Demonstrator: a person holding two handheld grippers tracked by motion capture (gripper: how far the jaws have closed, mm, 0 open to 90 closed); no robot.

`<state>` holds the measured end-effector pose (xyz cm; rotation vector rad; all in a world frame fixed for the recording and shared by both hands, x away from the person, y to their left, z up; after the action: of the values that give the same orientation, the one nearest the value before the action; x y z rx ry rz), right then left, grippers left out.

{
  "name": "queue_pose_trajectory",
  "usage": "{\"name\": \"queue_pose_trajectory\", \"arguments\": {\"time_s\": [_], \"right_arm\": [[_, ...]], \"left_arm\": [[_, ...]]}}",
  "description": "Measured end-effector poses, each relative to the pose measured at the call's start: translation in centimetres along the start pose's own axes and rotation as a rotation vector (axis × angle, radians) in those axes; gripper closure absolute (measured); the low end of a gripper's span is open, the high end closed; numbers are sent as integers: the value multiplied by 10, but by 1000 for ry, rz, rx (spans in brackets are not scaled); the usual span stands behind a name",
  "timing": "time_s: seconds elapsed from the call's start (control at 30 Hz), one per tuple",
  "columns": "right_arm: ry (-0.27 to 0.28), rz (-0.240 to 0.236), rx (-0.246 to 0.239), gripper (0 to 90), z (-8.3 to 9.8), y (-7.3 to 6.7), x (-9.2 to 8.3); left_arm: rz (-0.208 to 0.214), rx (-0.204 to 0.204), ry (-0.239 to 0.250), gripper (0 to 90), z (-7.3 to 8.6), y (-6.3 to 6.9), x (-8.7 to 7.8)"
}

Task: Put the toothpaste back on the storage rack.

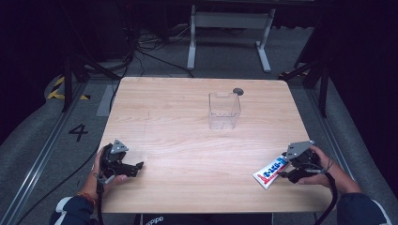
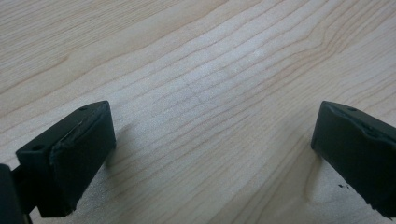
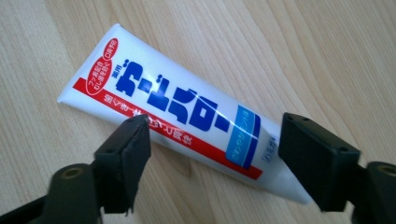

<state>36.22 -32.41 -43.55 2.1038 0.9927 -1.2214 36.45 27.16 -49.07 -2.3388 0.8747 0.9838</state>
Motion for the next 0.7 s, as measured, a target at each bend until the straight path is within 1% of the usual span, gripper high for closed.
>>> {"name": "queue_pose_trajectory", "arguments": {"time_s": [0.1,0.2,0.27,0.3,0.33,0.4,0.43,0.47,0.5,0.53,0.57,0.6,0.63,0.7], "right_arm": [[-38,-33,-26,227,-9,-2,6],[-81,-44,-56,206,-17,-4,11],[-127,-35,-90,180,-21,-6,16],[-141,-42,-98,175,-23,-6,17],[-141,-42,-98,175,-23,-6,17],[-177,-76,-113,166,-28,-8,22],[-197,-82,-122,158,-29,-8,24],[-219,-91,-120,152,-30,-9,27],[-250,-103,-129,159,-30,-10,31],[-270,-102,-147,192,-30,-9,34],[-283,-94,-148,197,-30,-11,37],[-289,-85,-149,202,-30,-11,40],[-277,-102,-137,216,-30,-11,40],[-258,-124,-130,231,-31,-11,41]], "left_arm": [[1,0,-1,2,0,0,0],[0,-1,1,2,0,0,0],[0,-1,0,2,0,0,0],[0,0,0,2,0,0,0],[0,0,0,2,0,0,0],[2,1,-1,2,0,0,0],[2,-1,-1,2,0,0,0],[2,0,-1,2,0,0,0],[2,2,-1,2,0,0,0],[3,2,-1,2,0,0,0],[3,2,-1,2,0,0,0],[3,2,-1,2,0,0,0],[3,2,0,2,0,0,0],[3,1,0,2,0,0,0]]}}
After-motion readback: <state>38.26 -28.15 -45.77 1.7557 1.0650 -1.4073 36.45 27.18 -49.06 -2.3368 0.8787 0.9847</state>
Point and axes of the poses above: each handheld gripper's, and its own axes: x roughly forward along the jaws, z roughly out of its underside, y roughly to its right, the point moved 1 cm from there along x, roughly forward along the jaws, and after that the axes turned 14 degrees about x, right-handed, at the moved point
